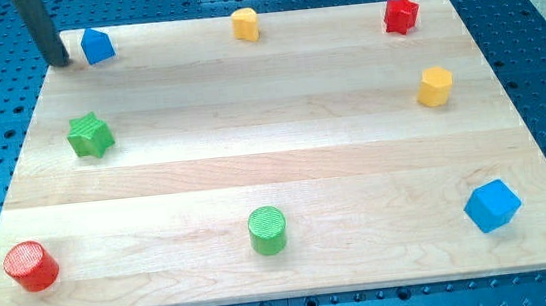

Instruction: Move the triangle to the bottom left of the heart

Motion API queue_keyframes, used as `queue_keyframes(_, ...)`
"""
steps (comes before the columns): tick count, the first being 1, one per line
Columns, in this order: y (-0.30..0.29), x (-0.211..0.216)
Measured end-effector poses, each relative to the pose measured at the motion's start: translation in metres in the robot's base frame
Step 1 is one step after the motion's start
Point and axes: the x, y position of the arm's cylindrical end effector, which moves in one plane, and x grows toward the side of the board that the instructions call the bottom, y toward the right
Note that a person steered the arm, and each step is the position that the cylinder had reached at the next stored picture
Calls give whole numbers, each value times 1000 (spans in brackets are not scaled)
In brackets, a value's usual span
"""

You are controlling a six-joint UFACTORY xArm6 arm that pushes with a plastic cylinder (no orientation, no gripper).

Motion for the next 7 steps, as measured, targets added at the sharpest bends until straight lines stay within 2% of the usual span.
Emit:
queue_keyframes(1,75,0)
queue_keyframes(2,95,2)
queue_keyframes(3,58,-18)
queue_keyframes(4,102,-34)
queue_keyframes(5,166,-24)
queue_keyframes(6,197,-17)
queue_keyframes(7,173,-3)
